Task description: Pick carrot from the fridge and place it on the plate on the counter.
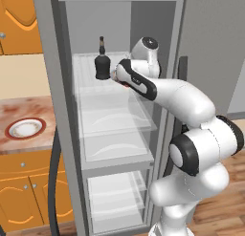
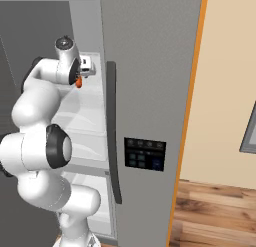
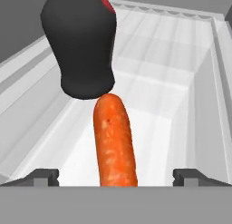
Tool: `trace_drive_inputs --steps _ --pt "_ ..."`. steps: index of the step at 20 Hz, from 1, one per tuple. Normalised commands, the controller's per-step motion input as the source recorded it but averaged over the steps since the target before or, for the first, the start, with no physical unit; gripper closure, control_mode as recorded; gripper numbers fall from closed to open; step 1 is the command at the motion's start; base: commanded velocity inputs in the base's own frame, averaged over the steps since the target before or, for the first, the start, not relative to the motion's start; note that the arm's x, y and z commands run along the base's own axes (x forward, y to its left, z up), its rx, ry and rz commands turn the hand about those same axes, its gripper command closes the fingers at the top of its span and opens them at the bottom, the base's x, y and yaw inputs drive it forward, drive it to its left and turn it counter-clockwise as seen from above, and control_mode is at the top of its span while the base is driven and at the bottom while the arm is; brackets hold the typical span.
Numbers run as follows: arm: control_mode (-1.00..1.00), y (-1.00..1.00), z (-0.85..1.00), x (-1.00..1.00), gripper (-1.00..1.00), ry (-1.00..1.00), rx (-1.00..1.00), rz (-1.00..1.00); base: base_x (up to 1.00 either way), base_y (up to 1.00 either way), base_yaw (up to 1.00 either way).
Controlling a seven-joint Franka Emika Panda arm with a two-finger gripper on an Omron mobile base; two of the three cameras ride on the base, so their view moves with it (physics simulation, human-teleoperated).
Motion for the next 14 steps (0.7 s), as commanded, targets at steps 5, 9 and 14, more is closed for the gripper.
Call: trace_drive_inputs --steps 5,9,14 --pt "-1.00 0.01 -0.05 0.29 -1.00 0.06 0.00 0.04 0.00 0.00 0.00" --pt "-1.00 0.11 -0.14 0.14 -1.00 0.06 -0.03 0.01 0.00 0.00 0.00" --pt "-1.00 0.15 -0.20 0.05 -1.00 0.05 -0.03 0.00 0.00 0.00 0.00"
